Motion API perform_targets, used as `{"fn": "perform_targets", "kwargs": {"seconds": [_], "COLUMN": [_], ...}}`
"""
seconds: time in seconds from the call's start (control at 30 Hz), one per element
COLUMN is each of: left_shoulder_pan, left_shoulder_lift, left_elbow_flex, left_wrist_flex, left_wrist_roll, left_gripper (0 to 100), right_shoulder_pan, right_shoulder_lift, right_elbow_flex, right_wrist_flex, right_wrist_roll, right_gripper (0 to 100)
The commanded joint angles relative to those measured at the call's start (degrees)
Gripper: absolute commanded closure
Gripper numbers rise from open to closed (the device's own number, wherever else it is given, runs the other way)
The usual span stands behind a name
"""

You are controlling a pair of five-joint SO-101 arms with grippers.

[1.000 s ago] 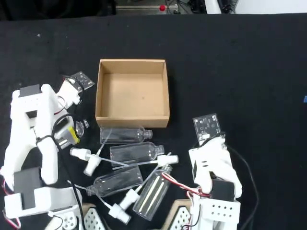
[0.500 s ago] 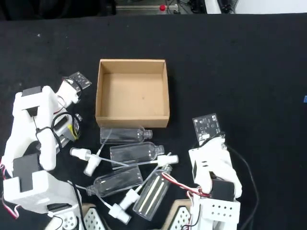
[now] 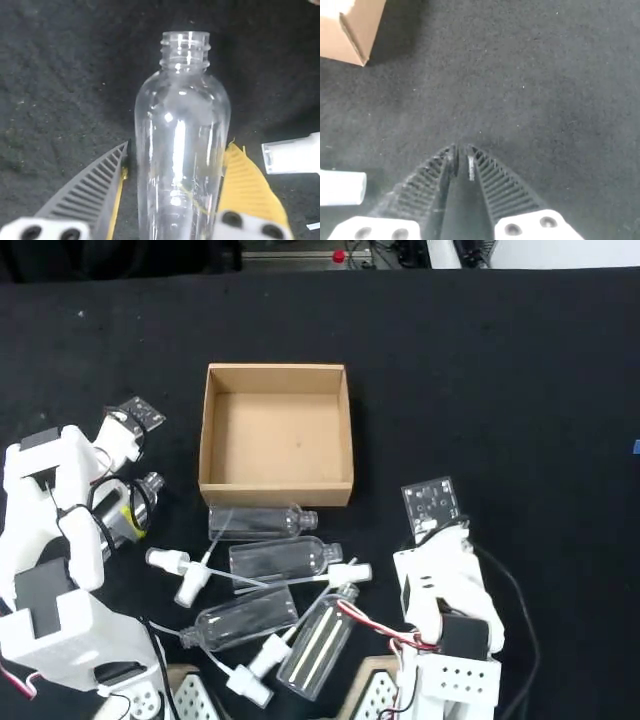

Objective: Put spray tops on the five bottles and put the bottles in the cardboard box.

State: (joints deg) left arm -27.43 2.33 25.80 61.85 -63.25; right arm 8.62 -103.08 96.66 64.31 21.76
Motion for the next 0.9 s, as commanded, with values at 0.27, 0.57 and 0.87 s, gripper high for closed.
{"fn": "perform_targets", "kwargs": {"seconds": [0.27, 0.57, 0.87], "left_shoulder_pan": [3.65, 3.38, 2.95], "left_shoulder_lift": [-0.35, -0.26, -0.26], "left_elbow_flex": [-2.86, -2.59, -0.04], "left_wrist_flex": [-4.31, -5.01, -5.45], "left_wrist_roll": [4.04, 4.4, 4.31], "left_gripper": [72, 72, 72], "right_shoulder_pan": [0.79, 0.79, 0.88], "right_shoulder_lift": [-4.7, -4.7, -4.7], "right_elbow_flex": [-0.22, -0.22, -0.22], "right_wrist_flex": [0.35, 0.35, 0.35], "right_wrist_roll": [0.44, 0.44, 0.44], "right_gripper": [98.3, 98.3, 98.3]}}
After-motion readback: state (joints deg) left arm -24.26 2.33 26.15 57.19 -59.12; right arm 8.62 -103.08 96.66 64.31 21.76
